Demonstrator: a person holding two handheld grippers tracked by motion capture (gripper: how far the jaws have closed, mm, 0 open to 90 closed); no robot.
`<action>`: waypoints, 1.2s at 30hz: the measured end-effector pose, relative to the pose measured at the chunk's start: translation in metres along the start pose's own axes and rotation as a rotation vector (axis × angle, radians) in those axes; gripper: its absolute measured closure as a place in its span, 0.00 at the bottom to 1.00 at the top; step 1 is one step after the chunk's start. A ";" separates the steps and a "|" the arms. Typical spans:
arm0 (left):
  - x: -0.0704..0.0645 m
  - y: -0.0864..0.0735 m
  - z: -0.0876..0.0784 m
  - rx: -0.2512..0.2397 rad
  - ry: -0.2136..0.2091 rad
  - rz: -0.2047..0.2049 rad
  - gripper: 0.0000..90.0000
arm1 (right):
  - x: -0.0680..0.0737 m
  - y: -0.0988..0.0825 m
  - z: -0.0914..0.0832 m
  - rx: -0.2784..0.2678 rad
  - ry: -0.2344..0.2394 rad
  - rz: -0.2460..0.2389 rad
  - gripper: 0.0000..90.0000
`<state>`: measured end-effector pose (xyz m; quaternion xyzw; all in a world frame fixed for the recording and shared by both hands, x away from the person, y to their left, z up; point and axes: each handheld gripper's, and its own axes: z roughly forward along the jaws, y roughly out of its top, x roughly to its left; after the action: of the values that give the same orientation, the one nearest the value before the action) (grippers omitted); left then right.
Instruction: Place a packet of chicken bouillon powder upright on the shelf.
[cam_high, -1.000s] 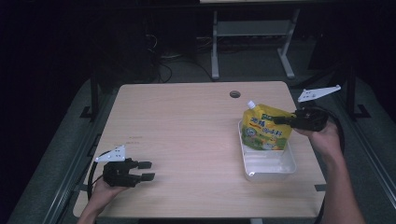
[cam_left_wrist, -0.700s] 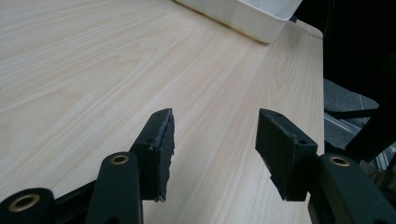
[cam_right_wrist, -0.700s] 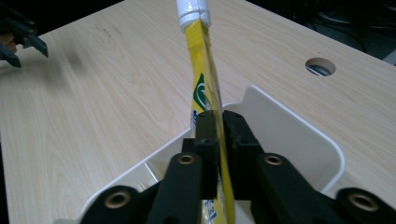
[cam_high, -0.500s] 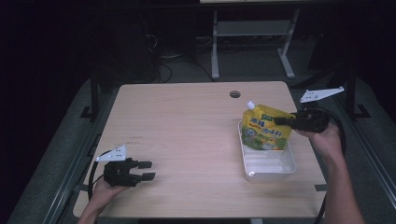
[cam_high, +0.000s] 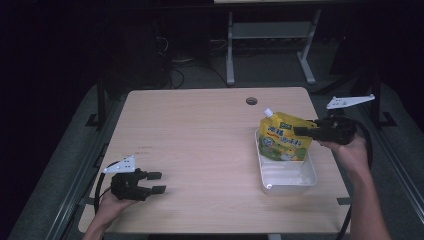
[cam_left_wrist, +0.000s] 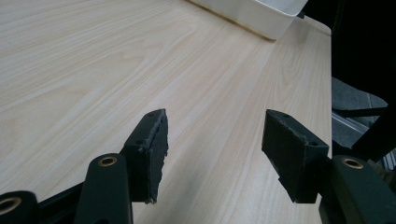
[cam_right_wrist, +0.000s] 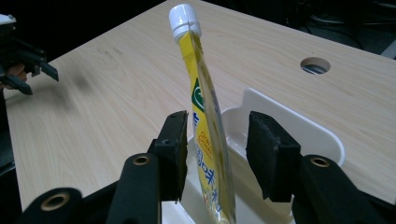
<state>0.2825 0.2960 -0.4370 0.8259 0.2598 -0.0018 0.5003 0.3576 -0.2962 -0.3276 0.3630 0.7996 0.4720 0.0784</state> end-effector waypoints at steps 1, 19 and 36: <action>0.000 0.000 0.000 0.001 0.000 0.000 0.44 | 0.000 0.000 0.000 0.000 0.000 0.000 0.63; 0.000 0.000 -0.002 -0.001 0.006 -0.001 0.42 | 0.005 0.000 -0.009 -0.032 -0.048 0.010 0.54; 0.000 0.000 -0.004 -0.002 0.018 0.002 0.40 | 0.009 0.003 -0.027 -0.031 -0.082 -0.007 0.50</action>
<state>0.2817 0.2992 -0.4356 0.8258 0.2634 0.0066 0.4987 0.3403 -0.3082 -0.3086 0.3783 0.7896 0.4685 0.1183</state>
